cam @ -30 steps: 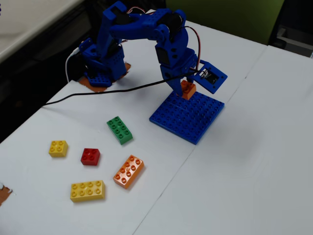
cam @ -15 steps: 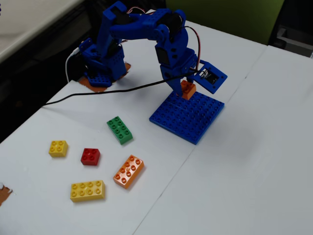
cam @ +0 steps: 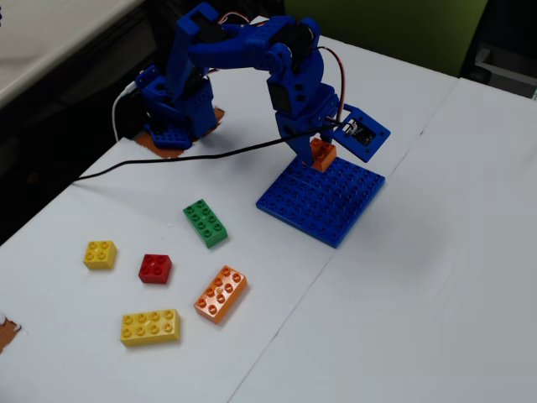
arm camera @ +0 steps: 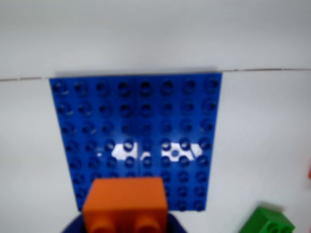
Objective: Pick up the 2x2 orange block and go up the 8x8 blue block.
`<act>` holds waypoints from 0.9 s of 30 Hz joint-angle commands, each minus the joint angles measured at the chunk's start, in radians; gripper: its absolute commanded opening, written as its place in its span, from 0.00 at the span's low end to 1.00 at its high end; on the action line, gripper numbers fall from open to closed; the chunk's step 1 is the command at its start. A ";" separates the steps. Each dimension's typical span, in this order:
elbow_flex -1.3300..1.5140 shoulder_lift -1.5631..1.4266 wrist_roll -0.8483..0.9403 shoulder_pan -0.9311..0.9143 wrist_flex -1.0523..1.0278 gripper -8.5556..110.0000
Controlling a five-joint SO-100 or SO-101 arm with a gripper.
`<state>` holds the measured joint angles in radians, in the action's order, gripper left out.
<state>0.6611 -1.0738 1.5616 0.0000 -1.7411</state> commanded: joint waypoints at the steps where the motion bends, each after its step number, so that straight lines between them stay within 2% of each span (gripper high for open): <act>1: -0.046 -0.011 0.002 0.006 -0.006 0.07; 27: -0.035 -0.038 -0.005 0.005 -0.009 0.07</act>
<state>0.6611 -1.0738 1.5616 0.0000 -1.7411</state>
